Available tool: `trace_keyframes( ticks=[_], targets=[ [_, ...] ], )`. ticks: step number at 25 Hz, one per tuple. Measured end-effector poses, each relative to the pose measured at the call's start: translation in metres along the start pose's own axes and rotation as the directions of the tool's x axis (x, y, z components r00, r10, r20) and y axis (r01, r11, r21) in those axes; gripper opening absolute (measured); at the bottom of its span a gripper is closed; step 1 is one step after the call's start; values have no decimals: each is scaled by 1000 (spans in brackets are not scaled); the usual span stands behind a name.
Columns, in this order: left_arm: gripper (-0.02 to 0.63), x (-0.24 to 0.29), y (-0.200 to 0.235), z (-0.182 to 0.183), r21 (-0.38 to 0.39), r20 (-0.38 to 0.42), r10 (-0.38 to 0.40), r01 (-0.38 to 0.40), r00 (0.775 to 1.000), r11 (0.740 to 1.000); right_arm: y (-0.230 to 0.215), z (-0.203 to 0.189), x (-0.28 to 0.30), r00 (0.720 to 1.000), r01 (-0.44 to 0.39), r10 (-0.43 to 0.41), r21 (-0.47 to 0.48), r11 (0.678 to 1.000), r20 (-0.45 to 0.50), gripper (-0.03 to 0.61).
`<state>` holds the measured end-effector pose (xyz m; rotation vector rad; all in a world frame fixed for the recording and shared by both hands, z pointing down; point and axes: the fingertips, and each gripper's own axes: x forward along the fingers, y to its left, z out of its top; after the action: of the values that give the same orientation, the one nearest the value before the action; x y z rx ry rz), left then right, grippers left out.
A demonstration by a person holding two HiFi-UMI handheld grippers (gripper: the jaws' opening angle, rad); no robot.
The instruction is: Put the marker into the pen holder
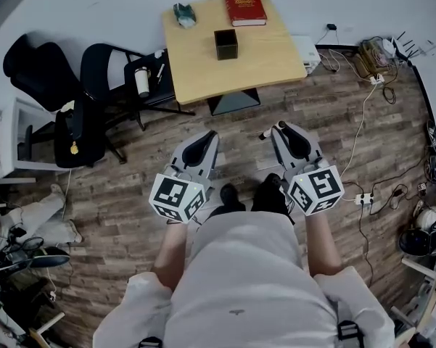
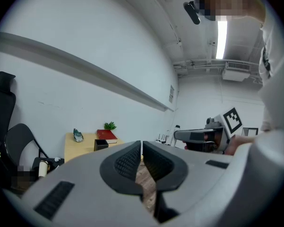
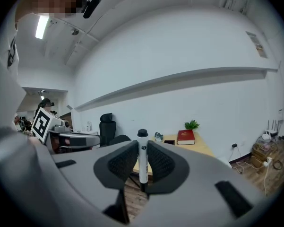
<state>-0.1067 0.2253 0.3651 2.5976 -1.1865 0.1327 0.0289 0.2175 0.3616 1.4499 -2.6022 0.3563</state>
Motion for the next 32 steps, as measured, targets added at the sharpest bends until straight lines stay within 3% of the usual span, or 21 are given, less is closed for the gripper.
trace_keyframes(
  ticks=[11,32],
  targets=[
    [17,19,-3,-11,-16,-43,-24,24,999,1000,-11,-8,9,1000,-3,3,23,1000,-23,67],
    [15,125,49,25,-32,-51,95,-97,994,995,-98,29,111,988,-148,148,14,989,-49,67]
  ],
)
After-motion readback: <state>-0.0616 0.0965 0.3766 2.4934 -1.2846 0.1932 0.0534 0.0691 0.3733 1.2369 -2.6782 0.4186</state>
